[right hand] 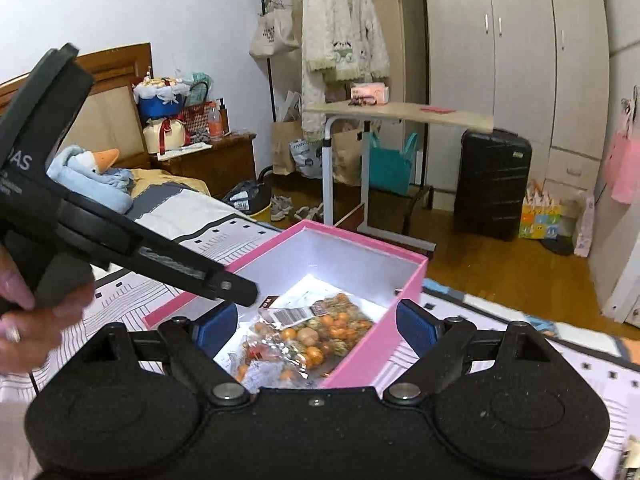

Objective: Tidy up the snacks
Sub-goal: 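Reach the left tool to the black cracker pack and grasp it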

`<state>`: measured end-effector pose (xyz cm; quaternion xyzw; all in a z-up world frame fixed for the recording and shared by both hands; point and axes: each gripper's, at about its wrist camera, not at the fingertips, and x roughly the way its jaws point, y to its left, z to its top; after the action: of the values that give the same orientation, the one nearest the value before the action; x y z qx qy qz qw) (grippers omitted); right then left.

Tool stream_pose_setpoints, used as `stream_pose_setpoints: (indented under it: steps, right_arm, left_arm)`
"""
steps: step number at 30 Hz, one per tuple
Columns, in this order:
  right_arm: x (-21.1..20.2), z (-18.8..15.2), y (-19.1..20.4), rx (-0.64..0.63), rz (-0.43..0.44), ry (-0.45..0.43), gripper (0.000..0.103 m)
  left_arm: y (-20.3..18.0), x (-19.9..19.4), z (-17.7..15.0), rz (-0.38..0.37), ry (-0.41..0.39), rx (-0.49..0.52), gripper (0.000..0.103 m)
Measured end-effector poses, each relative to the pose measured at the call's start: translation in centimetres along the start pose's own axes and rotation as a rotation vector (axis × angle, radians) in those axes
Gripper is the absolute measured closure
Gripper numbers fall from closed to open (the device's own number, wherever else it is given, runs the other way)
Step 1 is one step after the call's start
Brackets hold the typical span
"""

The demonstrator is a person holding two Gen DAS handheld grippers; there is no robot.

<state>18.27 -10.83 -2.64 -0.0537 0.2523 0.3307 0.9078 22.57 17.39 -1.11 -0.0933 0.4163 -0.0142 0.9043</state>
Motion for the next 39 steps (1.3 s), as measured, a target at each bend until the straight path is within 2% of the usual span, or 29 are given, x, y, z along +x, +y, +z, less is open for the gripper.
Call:
stream_pose_setpoints:
  steps: [5, 11, 15, 18, 20, 23, 26, 28, 32, 39]
  right_arm:
    - [-4.0, -0.5, -1.9, -0.045, -0.028, -0.040, 0.014]
    - [-6.8, -1.7, -5.9, 0.015, -0.066, 0.007, 0.014]
    - [-6.2, -3.4, -8.5, 0.116, -0.042, 0.103, 0.015]
    - [-5.6, -5.7, -9.8, 0.169, -0.066, 0.129, 0.015]
    - [-4.7, -7.5, -10.3, 0.194, -0.040, 0.137, 0.018]
    - [-3.0, -10.3, -10.8, 0.216, -0.019, 0.150, 0.023]
    - [-1.4, -12.7, -11.0, 0.215, -0.026, 0.151, 0.023]
    - [0.0, -13.7, -10.9, 0.211, -0.036, 0.152, 0.023]
    - [2.3, -14.8, -11.1, 0.212, -0.076, 0.162, 0.023]
    - [4.9, -16.1, -11.6, 0.196, -0.120, 0.176, 0.035]
  left_arm:
    - [-1.4, -3.0, -0.1, -0.082, 0.019, 0.034, 0.061]
    - [-4.7, -5.2, -0.6, -0.184, 0.026, 0.086, 0.062]
    - [-8.1, -4.8, -1.2, -0.247, 0.029, 0.129, 0.063]
    - [-11.1, -3.3, -2.0, -0.296, 0.061, 0.152, 0.063]
    - [-12.9, -1.7, -2.9, -0.313, 0.089, 0.160, 0.064]
    - [-15.2, 1.3, -4.5, -0.307, 0.123, 0.175, 0.064]
    - [-16.7, 4.4, -6.1, -0.302, 0.143, 0.166, 0.064]
    - [-17.2, 6.2, -7.4, -0.303, 0.157, 0.158, 0.064]
    - [-17.5, 9.1, -9.5, -0.279, 0.117, 0.157, 0.064]
    - [-16.3, 12.8, -10.7, -0.287, 0.085, 0.092, 0.064]
